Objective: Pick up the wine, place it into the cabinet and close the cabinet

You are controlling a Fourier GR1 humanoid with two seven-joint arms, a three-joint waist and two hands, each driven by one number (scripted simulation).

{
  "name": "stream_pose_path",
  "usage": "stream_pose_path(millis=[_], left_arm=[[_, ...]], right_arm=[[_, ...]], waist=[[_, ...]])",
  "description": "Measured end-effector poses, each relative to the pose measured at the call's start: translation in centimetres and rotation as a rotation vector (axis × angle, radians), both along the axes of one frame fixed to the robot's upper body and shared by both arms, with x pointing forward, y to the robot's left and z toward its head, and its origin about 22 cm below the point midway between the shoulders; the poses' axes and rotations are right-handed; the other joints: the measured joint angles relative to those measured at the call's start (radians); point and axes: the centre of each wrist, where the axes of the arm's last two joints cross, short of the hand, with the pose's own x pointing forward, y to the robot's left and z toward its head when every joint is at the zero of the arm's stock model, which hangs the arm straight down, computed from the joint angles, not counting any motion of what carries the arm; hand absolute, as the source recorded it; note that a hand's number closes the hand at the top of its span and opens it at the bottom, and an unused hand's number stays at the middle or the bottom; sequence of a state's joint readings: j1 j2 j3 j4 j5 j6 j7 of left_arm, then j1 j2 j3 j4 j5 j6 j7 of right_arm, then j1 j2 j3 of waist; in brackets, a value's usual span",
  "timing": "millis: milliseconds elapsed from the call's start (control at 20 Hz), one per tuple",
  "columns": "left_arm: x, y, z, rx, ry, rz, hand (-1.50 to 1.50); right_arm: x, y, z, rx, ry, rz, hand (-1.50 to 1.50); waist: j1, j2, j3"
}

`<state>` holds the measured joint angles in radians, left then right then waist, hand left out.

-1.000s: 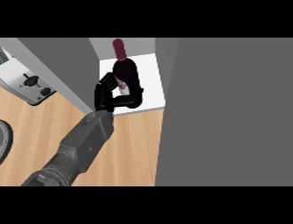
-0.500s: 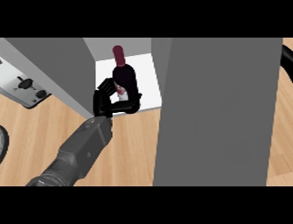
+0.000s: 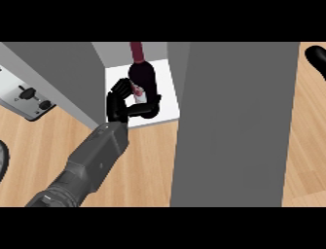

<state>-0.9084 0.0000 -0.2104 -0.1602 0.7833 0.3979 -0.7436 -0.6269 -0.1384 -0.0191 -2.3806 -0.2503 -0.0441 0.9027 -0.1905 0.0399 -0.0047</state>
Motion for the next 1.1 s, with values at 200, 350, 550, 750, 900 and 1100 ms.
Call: stream_pose_path(millis=[200,350,550,750,900,1100], left_arm=[[0.8,-0.6,1.2,0.003,-0.014,0.005,1.5],[1.6,-1.3,2.4,0.003,-0.02,0.008,1.5],[2.3,-1.9,3.7,0.015,-0.026,0.015,1.5],[3.2,-2.5,5.2,0.021,-0.026,0.02,1.5],[3.5,-2.7,5.7,0.014,-0.013,0.02,1.5],[4.0,-3.0,6.7,0.0,0.015,0.025,1.5]], right_arm=[[0.0,-0.1,-0.1,-0.001,0.0,-0.001,-1.5],[0.2,-0.4,-0.4,0.0,0.0,-0.009,-1.5],[0.3,-0.7,-0.4,-0.002,0.0,-0.014,-1.5],[0.3,-1.0,-0.5,-0.002,-0.003,-0.021,-1.5],[0.3,-1.1,-0.6,-0.001,0.003,-0.024,-1.5],[0.4,-1.4,-0.6,-0.004,0.002,-0.035,-1.5]], waist=[[0.002,0.001,0.001],[0.006,0.002,0.002],[0.009,0.004,0.002],[0.011,0.006,0.003],[0.019,0.007,0.003],[0.027,0.009,0.003]])
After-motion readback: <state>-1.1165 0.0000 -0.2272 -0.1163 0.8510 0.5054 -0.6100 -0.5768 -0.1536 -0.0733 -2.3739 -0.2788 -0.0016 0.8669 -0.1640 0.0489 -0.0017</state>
